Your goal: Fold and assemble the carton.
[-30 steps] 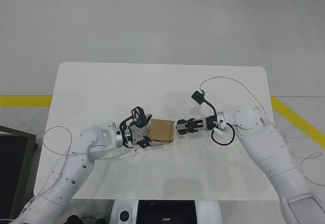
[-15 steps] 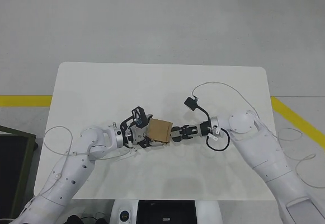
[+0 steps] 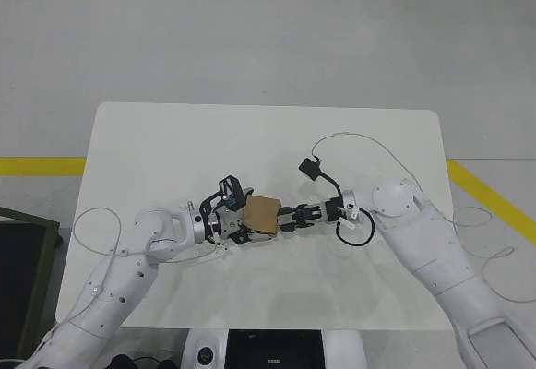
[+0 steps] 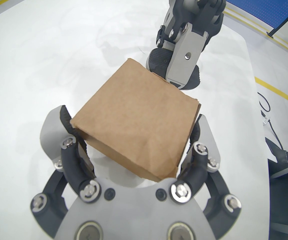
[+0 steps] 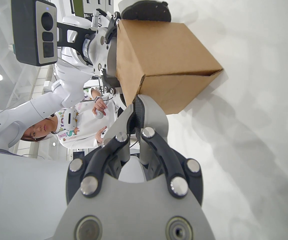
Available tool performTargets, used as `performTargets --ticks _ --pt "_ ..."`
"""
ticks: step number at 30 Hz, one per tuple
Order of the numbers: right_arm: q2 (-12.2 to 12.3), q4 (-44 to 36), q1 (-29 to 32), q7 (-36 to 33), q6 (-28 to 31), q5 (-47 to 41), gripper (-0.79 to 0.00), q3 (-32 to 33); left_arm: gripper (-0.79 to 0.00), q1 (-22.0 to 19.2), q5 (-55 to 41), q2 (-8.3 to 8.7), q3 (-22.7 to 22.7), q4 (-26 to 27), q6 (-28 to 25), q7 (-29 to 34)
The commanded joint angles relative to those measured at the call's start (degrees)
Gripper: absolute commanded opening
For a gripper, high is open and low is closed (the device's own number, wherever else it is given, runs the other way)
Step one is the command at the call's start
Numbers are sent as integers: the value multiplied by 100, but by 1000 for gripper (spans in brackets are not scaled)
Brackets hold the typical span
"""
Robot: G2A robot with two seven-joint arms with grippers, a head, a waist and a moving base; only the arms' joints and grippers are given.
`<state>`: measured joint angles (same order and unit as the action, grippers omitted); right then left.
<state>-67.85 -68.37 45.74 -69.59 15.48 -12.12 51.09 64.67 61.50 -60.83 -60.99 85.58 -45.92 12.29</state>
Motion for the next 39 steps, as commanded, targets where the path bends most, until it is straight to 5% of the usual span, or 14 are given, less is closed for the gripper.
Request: performTargets --ticks 1,12,16,20,21,23,24,25,39 --pt "12 8 -8 -17 -6 0 -785 36 0 6 -8 9 -39 -12 -8 10" --pt "211 -325 294 198 194 162 -785 619 0 370 -1212 147 -679 447 107 619" --pt "316 -576 601 615 480 345 -690 977 0 614 -1684 221 -1090 835 443 900" --pt "397 -775 927 1106 988 492 -511 1315 0 749 -1838 290 -1499 1102 737 1146" --pt "422 -803 998 1286 1163 623 -394 1427 0 766 -1821 307 -1612 1150 830 1200" --pt "457 -870 1158 1627 1515 743 -280 1614 0 791 -1837 331 -1787 1199 958 1263" --pt "480 -894 1203 1757 1682 899 -37 1710 0 782 -1827 343 -1872 1202 1009 1288" --pt "499 -912 1249 1911 1842 1024 0 1808 0 770 -1823 353 -1943 1183 1039 1316" --pt "721 -906 1266 3805 3175 4052 0 2934 0 -129 -1752 458 -2360 161 752 1714"
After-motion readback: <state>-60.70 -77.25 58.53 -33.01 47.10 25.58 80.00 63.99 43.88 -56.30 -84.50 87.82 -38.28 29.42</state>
